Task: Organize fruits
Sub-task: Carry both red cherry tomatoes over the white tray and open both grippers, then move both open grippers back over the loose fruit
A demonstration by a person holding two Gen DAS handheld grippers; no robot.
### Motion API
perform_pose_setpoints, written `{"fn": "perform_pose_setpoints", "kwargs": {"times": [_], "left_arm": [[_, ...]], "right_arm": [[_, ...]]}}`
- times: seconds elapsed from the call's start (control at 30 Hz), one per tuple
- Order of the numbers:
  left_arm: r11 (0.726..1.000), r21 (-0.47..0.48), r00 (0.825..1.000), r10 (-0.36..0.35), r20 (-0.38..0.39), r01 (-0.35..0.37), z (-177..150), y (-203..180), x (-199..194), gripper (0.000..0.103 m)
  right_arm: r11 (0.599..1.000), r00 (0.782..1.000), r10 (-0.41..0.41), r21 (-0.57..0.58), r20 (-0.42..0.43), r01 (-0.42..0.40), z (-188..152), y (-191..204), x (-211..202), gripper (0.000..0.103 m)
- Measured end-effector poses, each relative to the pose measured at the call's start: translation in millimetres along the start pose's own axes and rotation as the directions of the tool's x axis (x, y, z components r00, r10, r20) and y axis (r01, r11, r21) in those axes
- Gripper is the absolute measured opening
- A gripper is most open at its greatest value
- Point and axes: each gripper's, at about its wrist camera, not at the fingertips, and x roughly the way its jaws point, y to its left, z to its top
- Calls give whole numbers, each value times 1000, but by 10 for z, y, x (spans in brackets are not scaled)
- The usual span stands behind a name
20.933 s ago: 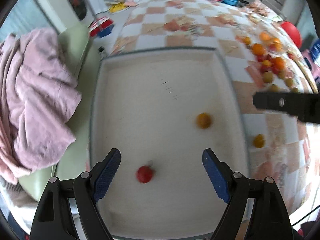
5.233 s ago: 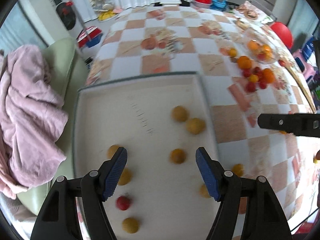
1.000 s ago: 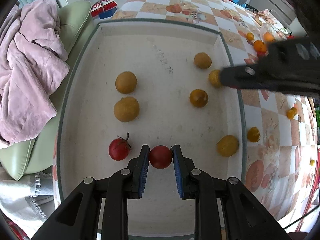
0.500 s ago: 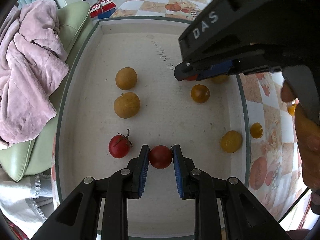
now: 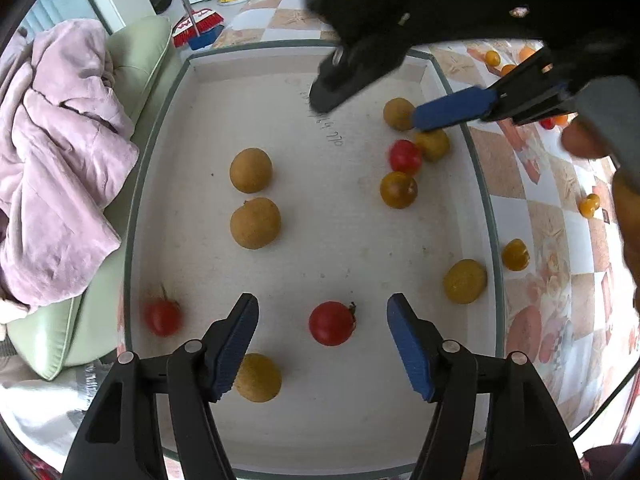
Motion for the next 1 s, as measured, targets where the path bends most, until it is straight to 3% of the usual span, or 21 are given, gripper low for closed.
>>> {"fn": "perform_pose_setpoints", "kwargs": {"times": [0.03,0.17,0.37,0.57,0.73,1.0], "left_arm": [[1000,8,1000,4,0,-4,9,3,-13,68],[999,37,1000,22,9,-23,57,-38,-102,68],[996,90,999,20,43,-24,209,-215,-241,68],[980,198,996,-37,76,22,438,-695,-354,68],[950,301,992,-108,67,83,558,-1251,-370,68],[903,397,984,-178,0,164,625,-2100,-129,68]], "right_arm": [[1000,1000,6,10,14,-6,-2,-23,-53,80],[998,997,0,66,71,-5,-70,-201,-309,81],[981,987,-92,181,129,67,-389,-724,-701,81],[935,967,-209,320,148,153,-913,-1315,-1058,80],[863,932,-331,448,148,235,-1500,-1825,-1372,80],[671,875,-474,683,97,288,-2494,-2627,-1742,81]]}}
